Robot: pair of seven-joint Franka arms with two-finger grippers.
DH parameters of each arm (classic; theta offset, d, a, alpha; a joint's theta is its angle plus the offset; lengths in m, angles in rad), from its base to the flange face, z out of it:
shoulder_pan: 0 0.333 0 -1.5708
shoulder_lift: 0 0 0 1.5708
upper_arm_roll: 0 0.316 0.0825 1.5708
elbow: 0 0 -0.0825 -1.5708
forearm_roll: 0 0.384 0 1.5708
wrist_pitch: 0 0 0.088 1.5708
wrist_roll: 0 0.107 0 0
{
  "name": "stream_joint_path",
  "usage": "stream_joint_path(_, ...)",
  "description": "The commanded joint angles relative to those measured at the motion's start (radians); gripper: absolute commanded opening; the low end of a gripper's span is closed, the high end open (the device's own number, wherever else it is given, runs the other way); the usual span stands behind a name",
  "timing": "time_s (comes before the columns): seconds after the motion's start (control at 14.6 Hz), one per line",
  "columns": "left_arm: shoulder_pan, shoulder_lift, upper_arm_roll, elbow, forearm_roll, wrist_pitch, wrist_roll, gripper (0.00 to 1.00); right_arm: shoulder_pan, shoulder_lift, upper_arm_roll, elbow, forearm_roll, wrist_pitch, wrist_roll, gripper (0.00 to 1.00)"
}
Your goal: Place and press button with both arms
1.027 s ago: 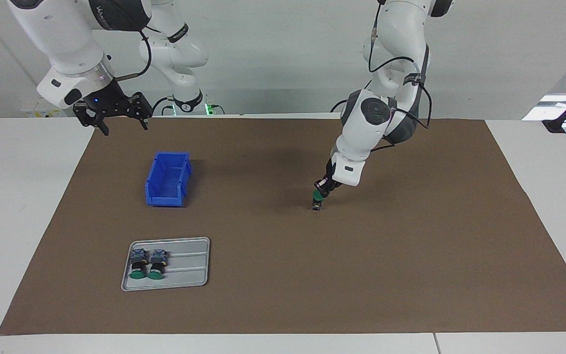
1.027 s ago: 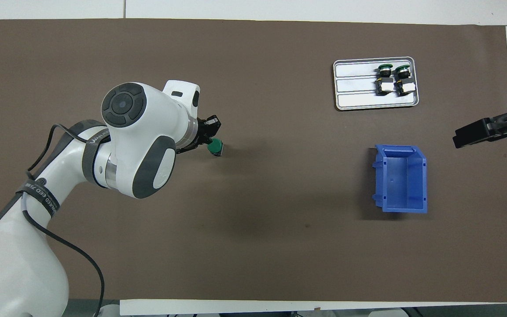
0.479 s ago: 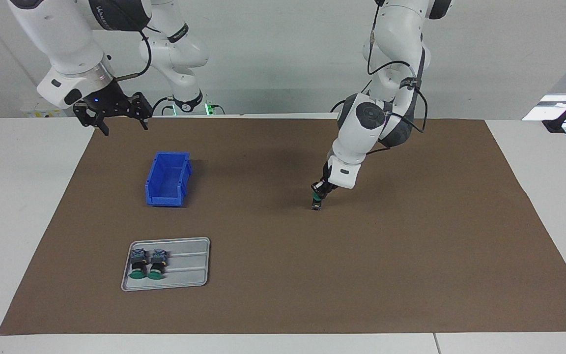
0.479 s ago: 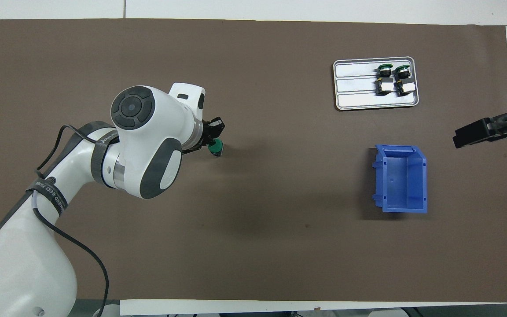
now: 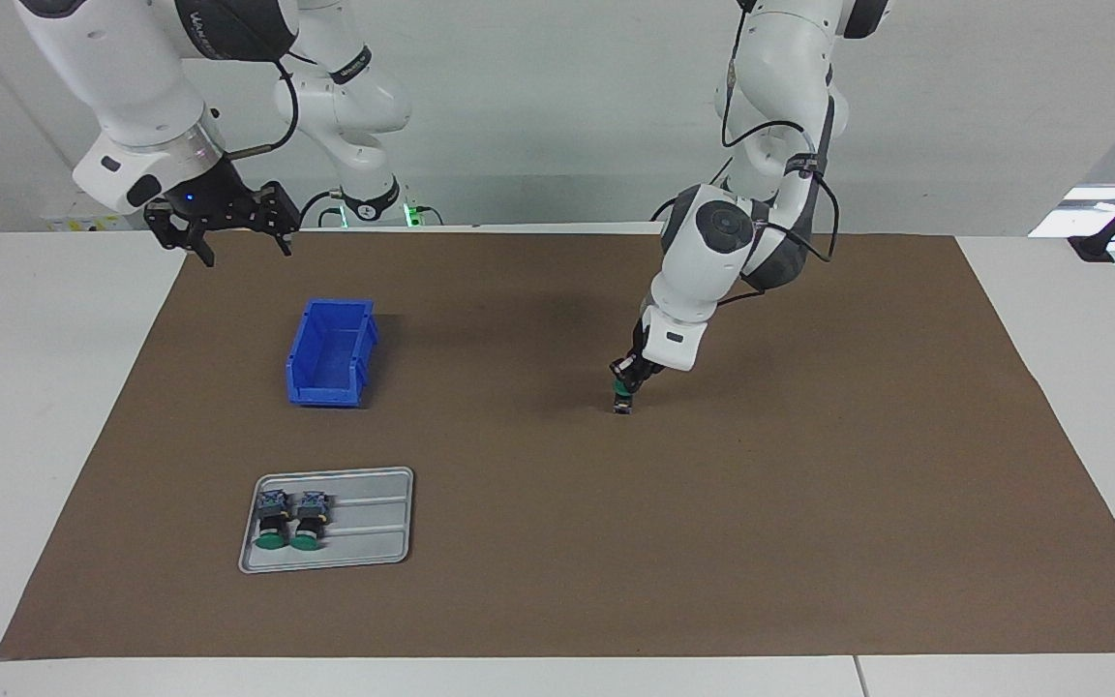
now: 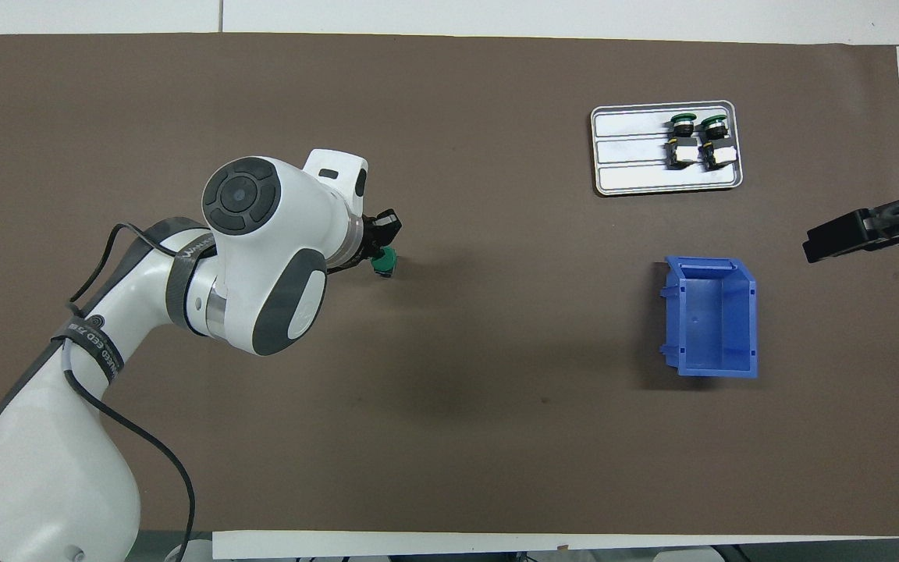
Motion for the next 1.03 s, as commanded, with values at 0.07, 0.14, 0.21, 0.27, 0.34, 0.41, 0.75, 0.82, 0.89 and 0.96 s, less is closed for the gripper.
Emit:
stream_joint_path(0.07, -0.01, 0.008, 0.002, -0.021, 0.015, 0.007, -0.009, 0.01, -0.01, -0.019, 0.002, -0.022, 0.018, 0.011, -0.02, 0.99)
stream_joint_path(0.14, -0.002, -0.016, 0.011, -0.016, 0.015, -0.019, -0.004, 0.01, -0.005, -0.019, 0.002, -0.022, 0.018, 0.008, -0.02, 0.99)
stream_joint_path(0.21, 0.015, -0.031, 0.011, -0.012, 0.015, -0.04, 0.004, 0.01, 0.0, -0.019, 0.002, -0.022, 0.018, 0.005, -0.022, 0.99)
stream_joint_path(0.27, 0.021, -0.044, 0.013, -0.003, 0.015, -0.048, 0.007, 0.02, 0.006, -0.022, 0.004, -0.025, 0.018, -0.001, -0.022, 0.99)
stream_joint_path(0.34, 0.029, -0.067, 0.013, -0.002, 0.015, -0.06, 0.008, 0.03, 0.012, -0.025, 0.004, -0.027, 0.018, -0.003, -0.019, 0.99)
stream_joint_path(0.41, 0.047, -0.08, 0.015, 0.004, 0.015, -0.082, 0.008, 0.05, 0.013, -0.022, 0.004, -0.019, 0.018, -0.001, -0.026, 0.99)
stream_joint_path(0.75, 0.144, -0.105, 0.028, 0.085, 0.059, -0.252, 0.011, 0.59, 0.036, 0.001, 0.016, 0.022, 0.072, 0.016, 0.089, 0.99)
stream_joint_path(0.82, 0.161, -0.105, 0.028, 0.088, 0.1, -0.252, 0.014, 0.7, 0.065, 0.013, 0.027, 0.029, 0.096, 0.02, 0.174, 0.99)
stream_joint_path(0.89, 0.181, -0.107, 0.03, 0.09, 0.131, -0.252, 0.022, 0.96, 0.114, 0.047, 0.031, 0.064, 0.102, 0.02, 0.269, 0.99)
stream_joint_path(0.96, 0.208, -0.111, 0.03, 0.09, 0.136, -0.255, 0.034, 1.0, 0.18, 0.08, 0.033, 0.108, 0.103, 0.025, 0.367, 0.99)
